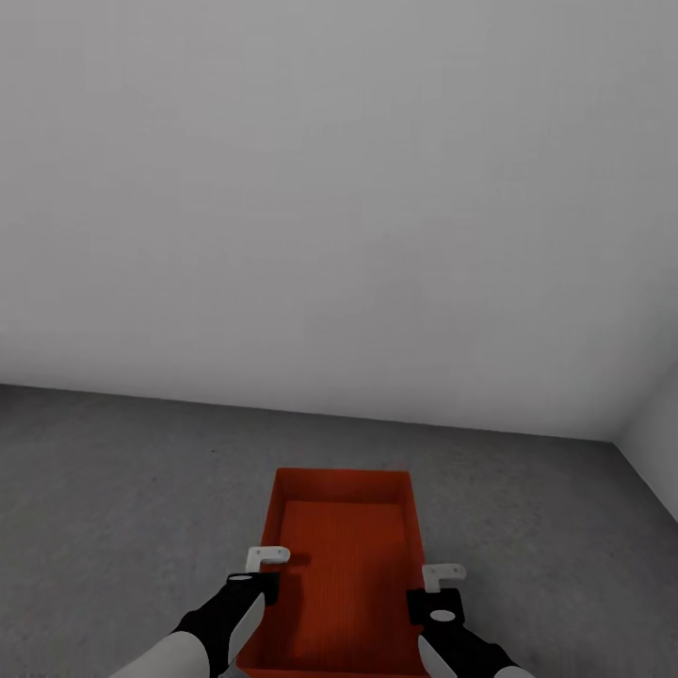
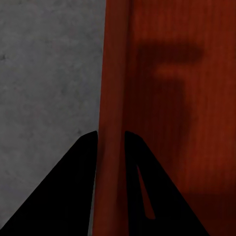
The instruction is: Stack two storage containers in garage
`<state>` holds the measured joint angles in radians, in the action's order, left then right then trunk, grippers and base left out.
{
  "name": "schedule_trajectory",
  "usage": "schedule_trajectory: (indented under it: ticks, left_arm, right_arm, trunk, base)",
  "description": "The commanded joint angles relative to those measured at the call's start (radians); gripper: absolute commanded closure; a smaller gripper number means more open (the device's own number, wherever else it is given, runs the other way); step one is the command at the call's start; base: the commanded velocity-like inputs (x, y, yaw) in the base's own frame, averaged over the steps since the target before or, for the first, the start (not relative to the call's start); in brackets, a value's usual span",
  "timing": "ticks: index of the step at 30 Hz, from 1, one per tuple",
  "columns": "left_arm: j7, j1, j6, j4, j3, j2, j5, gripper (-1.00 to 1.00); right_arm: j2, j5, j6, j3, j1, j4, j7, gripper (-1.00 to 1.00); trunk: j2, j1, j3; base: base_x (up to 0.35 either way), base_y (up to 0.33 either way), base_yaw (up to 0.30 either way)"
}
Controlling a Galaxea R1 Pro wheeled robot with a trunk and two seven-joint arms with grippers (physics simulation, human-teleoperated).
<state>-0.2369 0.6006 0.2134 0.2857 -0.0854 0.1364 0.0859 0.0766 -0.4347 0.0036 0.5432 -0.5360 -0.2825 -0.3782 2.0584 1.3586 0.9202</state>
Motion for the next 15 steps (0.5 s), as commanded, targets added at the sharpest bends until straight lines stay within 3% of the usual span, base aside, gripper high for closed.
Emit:
schedule_trajectory:
  ticks: [1, 15]
  left_arm:
    - [-0.022, 0.001, 0.008, 0.006, -0.002, -0.001, -0.028, 1.00]
    - [-0.022, 0.001, 0.007, 0.006, -0.002, -0.001, -0.028, 1.00]
  right_arm:
    - [-0.001, -0.019, -0.001, -0.004, -0.001, 0.020, -0.010, 1.00]
    - [-0.001, -0.019, -0.001, -0.003, -0.001, 0.020, -0.010, 1.00]
  trunk:
    - [0.008, 0.004, 0.006]
    - [0.106, 0.057, 0.072]
  base:
    - [0.000, 0.000, 0.000]
    - [0.000, 0.000, 0.000]
